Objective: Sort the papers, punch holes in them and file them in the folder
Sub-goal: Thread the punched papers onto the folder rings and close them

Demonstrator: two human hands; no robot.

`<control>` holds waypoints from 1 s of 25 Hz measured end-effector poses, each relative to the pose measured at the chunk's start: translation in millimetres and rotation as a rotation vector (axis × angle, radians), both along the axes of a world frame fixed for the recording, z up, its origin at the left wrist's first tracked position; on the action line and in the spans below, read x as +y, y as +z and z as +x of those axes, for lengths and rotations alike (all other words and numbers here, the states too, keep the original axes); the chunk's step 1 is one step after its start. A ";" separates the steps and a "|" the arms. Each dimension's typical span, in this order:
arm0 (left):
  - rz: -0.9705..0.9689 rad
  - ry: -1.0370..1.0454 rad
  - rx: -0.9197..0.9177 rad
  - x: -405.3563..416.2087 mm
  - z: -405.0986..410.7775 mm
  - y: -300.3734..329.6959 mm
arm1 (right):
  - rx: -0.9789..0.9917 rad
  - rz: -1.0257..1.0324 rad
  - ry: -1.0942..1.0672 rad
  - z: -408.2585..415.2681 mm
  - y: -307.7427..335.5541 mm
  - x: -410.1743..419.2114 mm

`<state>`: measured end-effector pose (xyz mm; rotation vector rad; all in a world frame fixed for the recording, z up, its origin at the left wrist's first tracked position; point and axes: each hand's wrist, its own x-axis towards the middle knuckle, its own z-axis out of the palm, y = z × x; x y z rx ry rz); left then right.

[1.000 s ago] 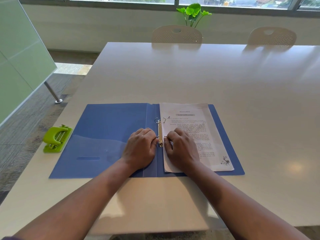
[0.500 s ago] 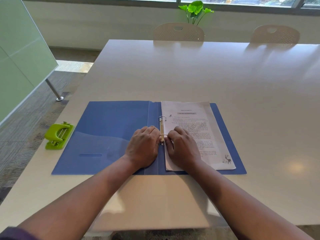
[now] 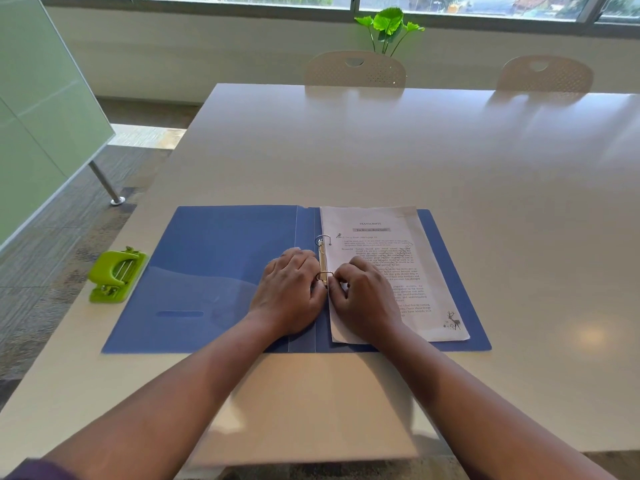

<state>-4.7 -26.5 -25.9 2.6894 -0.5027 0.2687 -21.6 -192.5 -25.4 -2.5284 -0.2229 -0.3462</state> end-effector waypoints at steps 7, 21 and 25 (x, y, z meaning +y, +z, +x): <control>-0.048 0.115 0.213 -13.6 3.6 4.0 | 0.073 -0.007 0.066 7.6 13.5 -13.9; 0.007 0.267 0.378 -66.7 37.8 14.1 | 0.178 -0.265 -0.410 27.3 24.2 -118.9; 0.003 0.282 0.385 -74.7 51.8 15.0 | 0.296 -0.232 -0.454 28.8 17.7 -138.1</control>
